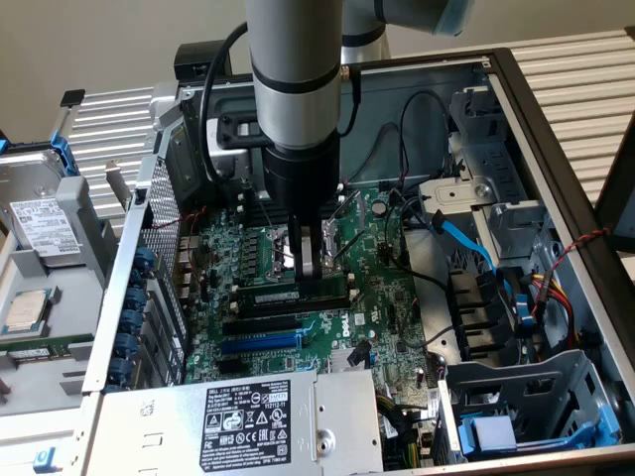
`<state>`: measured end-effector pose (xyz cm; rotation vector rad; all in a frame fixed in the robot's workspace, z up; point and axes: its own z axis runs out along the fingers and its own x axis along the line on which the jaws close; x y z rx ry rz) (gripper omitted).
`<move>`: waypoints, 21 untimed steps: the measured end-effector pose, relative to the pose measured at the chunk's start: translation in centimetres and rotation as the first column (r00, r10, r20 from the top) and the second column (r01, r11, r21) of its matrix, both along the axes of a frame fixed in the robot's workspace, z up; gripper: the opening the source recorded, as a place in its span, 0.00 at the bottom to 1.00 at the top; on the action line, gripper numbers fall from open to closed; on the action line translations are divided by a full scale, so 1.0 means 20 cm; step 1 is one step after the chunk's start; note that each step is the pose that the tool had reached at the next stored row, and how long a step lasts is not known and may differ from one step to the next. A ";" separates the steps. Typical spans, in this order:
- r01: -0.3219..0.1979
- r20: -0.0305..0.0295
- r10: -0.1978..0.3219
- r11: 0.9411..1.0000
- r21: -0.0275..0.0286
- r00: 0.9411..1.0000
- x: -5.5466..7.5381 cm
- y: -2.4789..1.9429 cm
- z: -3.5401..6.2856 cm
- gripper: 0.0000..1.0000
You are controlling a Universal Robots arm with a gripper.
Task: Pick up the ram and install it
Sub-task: 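Insert the ram into the slot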
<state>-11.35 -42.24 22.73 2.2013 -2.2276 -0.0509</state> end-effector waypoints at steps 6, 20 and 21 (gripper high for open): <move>0.000 0.000 0.000 1.000 0.000 1.000 0.00 0.000 -0.010 0.13; 0.000 0.000 0.000 1.000 0.000 1.000 -0.01 0.000 0.035 0.27; 0.000 0.000 0.000 1.000 0.000 1.000 -0.01 0.000 0.039 0.27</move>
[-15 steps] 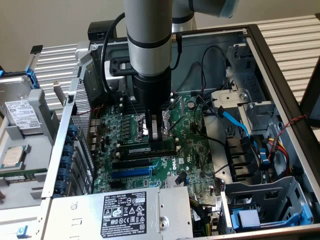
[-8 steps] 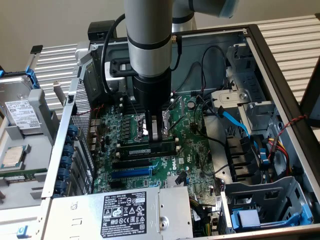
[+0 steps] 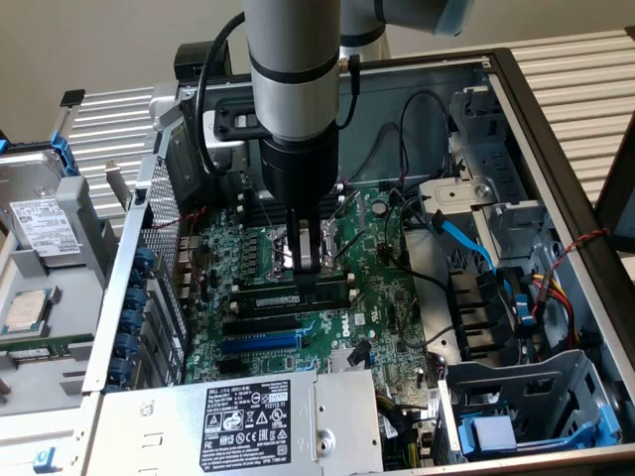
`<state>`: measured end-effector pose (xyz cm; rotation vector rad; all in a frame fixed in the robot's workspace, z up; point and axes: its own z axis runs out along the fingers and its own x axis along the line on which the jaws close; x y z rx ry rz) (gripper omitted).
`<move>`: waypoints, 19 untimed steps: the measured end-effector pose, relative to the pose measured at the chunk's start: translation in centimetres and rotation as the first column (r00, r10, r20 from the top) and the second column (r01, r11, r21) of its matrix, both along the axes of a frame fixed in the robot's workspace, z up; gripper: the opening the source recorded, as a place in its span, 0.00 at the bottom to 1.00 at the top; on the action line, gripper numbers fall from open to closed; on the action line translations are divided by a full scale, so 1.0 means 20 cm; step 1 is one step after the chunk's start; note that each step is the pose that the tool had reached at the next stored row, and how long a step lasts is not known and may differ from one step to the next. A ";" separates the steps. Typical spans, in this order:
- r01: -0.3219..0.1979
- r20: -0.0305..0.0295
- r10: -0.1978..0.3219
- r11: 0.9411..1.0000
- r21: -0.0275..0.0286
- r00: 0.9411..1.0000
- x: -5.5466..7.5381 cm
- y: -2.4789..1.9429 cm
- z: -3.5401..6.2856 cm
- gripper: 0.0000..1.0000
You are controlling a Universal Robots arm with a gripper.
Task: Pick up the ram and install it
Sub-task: 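Insert the ram into the slot, then press down the ram until it locks into place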
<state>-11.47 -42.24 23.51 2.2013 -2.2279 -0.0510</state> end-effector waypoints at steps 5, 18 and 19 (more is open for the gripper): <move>0.000 0.000 0.000 1.000 0.000 1.000 0.00 0.000 0.007 0.27; 0.000 0.000 0.000 1.000 0.000 1.000 -0.01 0.000 0.013 0.27; 0.000 0.000 0.000 1.000 0.000 1.000 -0.01 0.000 0.013 0.27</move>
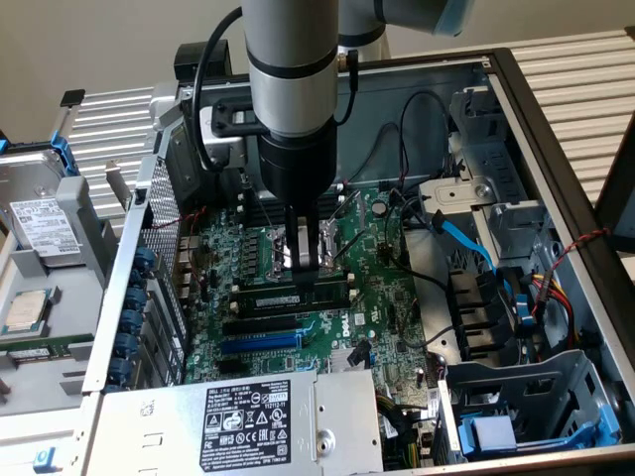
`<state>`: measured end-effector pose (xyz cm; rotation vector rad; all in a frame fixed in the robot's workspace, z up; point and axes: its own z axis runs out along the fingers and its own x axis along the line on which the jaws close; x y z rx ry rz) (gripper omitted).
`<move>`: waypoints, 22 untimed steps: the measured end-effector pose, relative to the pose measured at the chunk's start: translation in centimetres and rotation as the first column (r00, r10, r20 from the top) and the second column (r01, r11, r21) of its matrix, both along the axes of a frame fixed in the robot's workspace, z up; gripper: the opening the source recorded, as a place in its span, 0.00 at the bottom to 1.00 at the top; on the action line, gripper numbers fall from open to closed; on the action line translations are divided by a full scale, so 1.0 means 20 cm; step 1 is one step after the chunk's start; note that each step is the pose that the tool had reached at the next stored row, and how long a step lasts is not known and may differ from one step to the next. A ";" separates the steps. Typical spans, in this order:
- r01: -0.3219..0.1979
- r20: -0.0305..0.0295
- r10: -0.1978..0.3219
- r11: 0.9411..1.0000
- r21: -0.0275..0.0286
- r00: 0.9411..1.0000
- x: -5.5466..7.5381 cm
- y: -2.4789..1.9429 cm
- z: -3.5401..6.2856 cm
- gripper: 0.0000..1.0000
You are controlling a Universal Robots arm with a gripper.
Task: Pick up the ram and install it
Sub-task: 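Press down the ram until it locks into place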
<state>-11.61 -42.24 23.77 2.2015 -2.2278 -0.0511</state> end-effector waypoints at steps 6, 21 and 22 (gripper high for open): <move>0.000 0.000 0.000 1.000 0.000 1.000 -0.02 0.000 0.002 0.27; 0.000 0.000 0.000 1.000 0.000 1.000 -0.05 0.003 0.014 0.11; 0.000 0.000 0.000 1.000 0.000 1.000 -0.05 0.003 0.014 0.11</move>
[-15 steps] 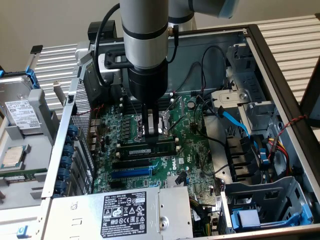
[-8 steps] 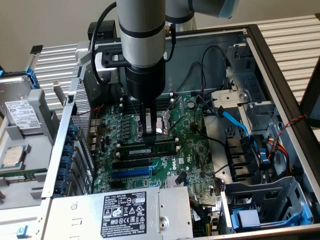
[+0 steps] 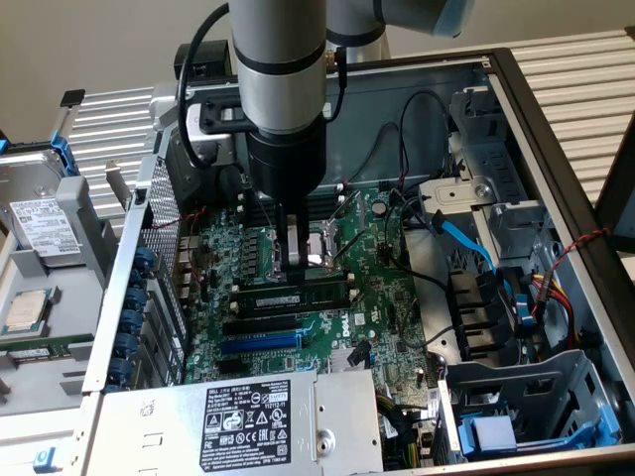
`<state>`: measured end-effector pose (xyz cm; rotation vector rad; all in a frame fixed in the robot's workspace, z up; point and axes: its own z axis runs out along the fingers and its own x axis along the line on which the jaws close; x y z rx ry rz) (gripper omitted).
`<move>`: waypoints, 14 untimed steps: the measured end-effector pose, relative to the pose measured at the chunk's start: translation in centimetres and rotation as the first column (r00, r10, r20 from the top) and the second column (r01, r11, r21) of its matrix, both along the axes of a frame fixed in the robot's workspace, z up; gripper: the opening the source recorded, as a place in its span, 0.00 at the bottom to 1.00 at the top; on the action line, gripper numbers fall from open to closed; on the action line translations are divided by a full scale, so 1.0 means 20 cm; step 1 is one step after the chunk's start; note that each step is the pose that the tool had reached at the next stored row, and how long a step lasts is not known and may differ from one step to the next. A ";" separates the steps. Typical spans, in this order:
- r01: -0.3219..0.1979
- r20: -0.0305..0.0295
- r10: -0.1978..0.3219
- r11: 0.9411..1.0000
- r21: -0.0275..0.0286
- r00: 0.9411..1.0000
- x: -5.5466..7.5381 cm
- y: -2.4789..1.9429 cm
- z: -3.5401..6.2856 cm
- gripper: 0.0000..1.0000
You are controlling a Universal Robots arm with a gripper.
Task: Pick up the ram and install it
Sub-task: 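Press down the ram until it locks into place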
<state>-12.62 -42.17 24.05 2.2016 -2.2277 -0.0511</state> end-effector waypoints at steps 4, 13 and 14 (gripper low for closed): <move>0.000 0.000 0.000 1.000 0.000 1.000 -0.01 0.000 0.000 0.11; 0.000 0.000 0.000 1.000 0.000 1.000 -0.02 0.000 -0.020 0.11; 0.000 0.000 0.000 1.000 0.000 1.000 -0.02 0.000 -0.021 0.11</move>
